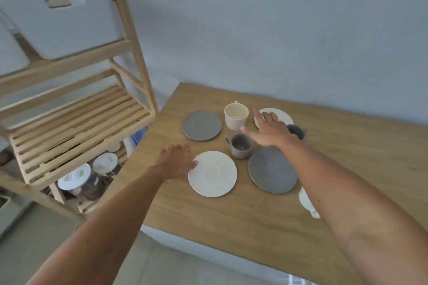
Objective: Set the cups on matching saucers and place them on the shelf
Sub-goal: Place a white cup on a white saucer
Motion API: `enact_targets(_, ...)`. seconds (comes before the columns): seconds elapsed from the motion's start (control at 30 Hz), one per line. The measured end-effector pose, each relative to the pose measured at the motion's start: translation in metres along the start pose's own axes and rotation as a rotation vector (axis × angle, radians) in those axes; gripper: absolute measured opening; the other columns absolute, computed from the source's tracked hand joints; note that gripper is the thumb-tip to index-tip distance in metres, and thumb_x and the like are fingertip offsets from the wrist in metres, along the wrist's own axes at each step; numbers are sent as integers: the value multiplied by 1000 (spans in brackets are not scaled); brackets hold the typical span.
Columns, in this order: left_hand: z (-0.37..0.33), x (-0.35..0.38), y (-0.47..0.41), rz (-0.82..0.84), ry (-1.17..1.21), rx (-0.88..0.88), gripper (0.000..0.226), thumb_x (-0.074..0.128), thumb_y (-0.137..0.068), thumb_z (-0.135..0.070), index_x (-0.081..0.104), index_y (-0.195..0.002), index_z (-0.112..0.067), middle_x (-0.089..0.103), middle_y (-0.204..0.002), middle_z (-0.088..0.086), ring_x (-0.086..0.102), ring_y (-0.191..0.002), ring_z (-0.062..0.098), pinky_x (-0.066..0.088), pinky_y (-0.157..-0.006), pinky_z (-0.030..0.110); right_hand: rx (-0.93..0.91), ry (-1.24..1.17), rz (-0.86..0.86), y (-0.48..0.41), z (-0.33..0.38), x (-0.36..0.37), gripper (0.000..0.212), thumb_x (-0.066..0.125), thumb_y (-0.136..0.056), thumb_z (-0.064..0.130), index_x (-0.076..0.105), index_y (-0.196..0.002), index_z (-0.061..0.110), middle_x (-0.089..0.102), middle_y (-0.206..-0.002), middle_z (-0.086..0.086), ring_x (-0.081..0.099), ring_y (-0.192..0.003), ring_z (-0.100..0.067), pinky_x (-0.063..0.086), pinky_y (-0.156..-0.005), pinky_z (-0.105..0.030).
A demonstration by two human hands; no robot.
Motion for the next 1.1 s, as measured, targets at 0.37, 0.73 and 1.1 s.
enact_targets(0.37, 12, 30, -9, -40, 313, -113, 29, 70, -78, -47, 49, -71, -28, 56, -77, -9, 53, -76, 14, 38, -68, 28, -101, -243, 1, -80, 10, 7, 103, 70, -66, 70, 24, -143, 19, 41, -145, -12, 43, -131, -34, 44, -97, -51)
enact_targets(0.73, 21, 37, -8, -110, 408, -124, 34, 73, -75, -51, 48, -66, -29, 52, -74, -12, 48, -71, 9, 37, -68, 29, -66, -600, -74, -102, 9, 23, 96, 89, -54, 49, 45, -135, 21, 59, -125, 0, 57, -114, -23, 43, -84, -31)
enact_targets(1.1, 26, 40, -13, -65, 389, -85, 38, 71, -73, -59, 48, -65, -30, 52, -72, -11, 49, -70, 8, 42, -75, 37, -256, -801, -264, 42, 70, -24, 74, 94, -56, 42, 51, -116, 36, 62, -104, 23, 56, -93, 10, 39, -74, -4)
Point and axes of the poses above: each hand's wrist, its own y-axis away from the middle knuckle, its own x-axis out of the palm, z = x × y, the point moved 8 cm from there along -y, towards the middle knuckle
